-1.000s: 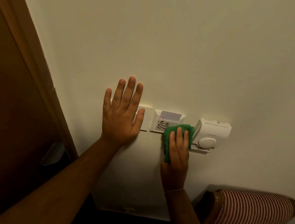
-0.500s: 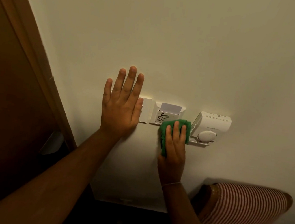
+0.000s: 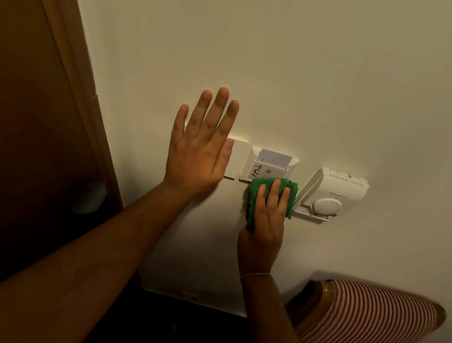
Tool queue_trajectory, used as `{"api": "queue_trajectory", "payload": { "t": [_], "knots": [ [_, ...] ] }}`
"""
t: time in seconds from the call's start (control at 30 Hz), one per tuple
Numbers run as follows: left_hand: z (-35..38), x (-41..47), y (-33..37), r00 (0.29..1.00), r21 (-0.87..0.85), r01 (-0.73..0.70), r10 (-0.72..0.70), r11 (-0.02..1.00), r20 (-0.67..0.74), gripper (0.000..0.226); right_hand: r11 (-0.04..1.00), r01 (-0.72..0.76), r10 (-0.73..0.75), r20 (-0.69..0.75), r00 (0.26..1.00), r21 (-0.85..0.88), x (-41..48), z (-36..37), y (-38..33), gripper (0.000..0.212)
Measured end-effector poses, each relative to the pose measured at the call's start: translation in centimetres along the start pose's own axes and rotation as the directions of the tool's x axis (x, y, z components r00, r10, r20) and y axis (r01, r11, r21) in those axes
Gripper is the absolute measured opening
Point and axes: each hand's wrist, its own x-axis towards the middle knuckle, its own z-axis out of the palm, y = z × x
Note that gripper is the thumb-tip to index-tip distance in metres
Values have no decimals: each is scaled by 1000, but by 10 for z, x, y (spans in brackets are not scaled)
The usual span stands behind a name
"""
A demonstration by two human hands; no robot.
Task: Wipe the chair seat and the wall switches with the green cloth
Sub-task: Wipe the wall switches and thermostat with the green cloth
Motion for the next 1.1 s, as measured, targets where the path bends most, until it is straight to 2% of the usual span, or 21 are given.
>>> {"api": "queue_trajectory", "payload": {
  "t": [0.27,0.5,0.83,1.1],
  "knots": [
    [0,1,0,1000,20,-3,3,1000,-2,70,998,44,-37,-130,991,55,30,8,-15,63],
    [-2,1,1,1000,3,5,-5,1000,-1,70,1000,-15,15,-3,1000,-28,-2,6,-7,68],
    [1,1,0,1000,41,7,-6,999,-9,71,1000,8,-5,-111,994,28,28,15,-29,66],
    [-2,1,1,1000,20,8,-8,1000,-4,72,1000,-10,11,23,1000,-19,-5,20,-20,76]
  ]
}}
